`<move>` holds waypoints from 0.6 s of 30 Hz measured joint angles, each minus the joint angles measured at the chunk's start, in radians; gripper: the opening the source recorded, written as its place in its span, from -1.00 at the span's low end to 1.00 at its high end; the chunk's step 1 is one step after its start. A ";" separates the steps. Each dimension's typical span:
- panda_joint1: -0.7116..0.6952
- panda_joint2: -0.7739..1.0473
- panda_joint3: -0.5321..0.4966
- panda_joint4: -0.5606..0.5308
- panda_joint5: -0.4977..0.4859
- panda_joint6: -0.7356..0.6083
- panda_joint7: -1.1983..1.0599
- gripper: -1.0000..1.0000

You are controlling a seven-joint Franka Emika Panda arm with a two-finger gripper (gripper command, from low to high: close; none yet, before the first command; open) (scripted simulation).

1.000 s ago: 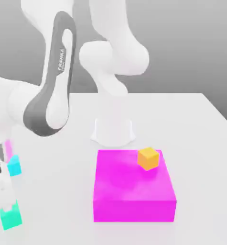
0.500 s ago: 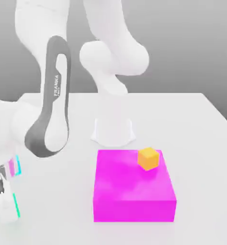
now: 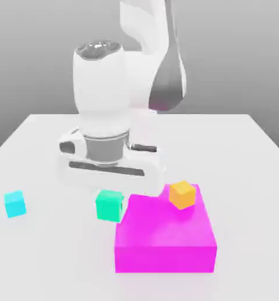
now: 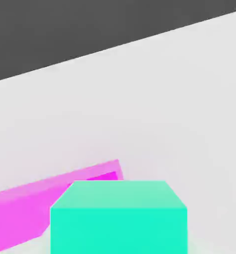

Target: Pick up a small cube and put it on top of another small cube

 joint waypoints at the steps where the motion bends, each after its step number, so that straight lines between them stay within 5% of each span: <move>1: 0.026 -0.036 0.011 -0.022 0.004 -0.014 -0.035 -1.00; 10: 0.291 -0.365 0.077 -0.225 0.033 -0.139 -0.341 -1.00; 17: 0.315 -0.188 0.102 -0.295 0.044 0.108 -0.375 -1.00; 18: 0.315 -0.170 0.103 -0.299 0.044 0.130 -0.375 1.00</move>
